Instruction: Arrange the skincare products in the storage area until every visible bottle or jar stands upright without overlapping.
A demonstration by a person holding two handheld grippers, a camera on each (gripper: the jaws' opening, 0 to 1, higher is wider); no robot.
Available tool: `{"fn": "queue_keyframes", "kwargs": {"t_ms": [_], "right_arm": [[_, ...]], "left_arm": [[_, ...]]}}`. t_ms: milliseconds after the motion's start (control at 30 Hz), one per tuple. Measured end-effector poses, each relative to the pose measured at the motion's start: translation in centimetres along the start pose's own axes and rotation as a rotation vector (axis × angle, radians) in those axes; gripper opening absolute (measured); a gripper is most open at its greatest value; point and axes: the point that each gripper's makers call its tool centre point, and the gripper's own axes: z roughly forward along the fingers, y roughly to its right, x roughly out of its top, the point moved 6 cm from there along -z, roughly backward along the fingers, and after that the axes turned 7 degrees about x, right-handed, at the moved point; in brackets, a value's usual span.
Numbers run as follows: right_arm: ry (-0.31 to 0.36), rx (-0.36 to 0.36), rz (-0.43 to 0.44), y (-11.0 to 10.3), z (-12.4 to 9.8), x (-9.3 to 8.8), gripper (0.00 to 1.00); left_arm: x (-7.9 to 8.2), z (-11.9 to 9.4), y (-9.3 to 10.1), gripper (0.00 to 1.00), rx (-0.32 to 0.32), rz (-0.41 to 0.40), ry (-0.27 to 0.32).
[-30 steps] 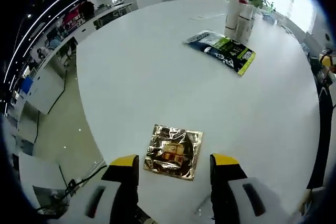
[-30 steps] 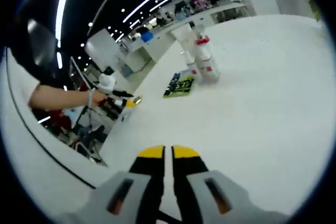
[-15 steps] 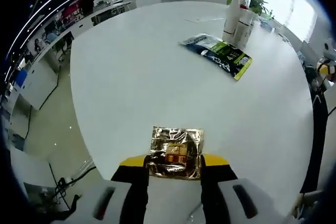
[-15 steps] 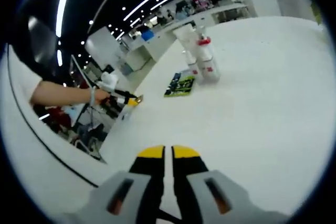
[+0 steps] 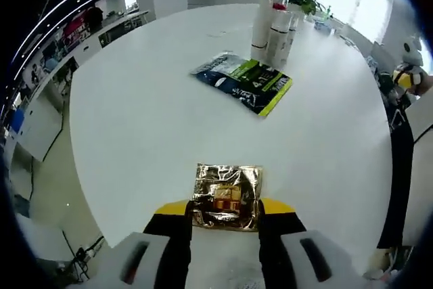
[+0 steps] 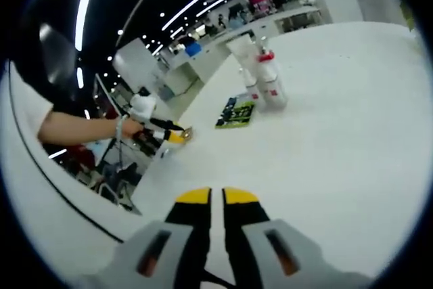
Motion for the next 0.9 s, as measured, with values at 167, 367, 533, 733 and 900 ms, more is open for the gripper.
{"fn": "queue_keyframes", "kwargs": {"t_ms": [167, 367, 533, 733, 900], "right_arm": [[0.005, 0.041, 0.012, -0.1, 0.8, 0.2, 0.09], [0.009, 0.106, 0.033, -0.5, 1.8, 0.1, 0.14], [0.066, 0.165, 0.102, -0.5, 1.8, 0.4, 0.17], [0.080, 0.236, 0.174, 0.6, 2.5, -0.9, 0.20], [0.131, 0.289, 0.283, 1.5, 2.1, -0.9, 0.20]], "left_arm": [[1.3, -1.2, 3.8, 0.39, -0.038, 0.035, 0.030], [4.0, -3.3, 9.5, 0.39, -0.077, 0.113, 0.101], [5.5, -4.8, 14.0, 0.39, -0.103, 0.188, 0.114], [7.2, -5.0, 18.8, 0.39, -0.126, 0.328, 0.117], [8.6, -5.1, 22.3, 0.39, -0.153, 0.437, 0.132]]}}
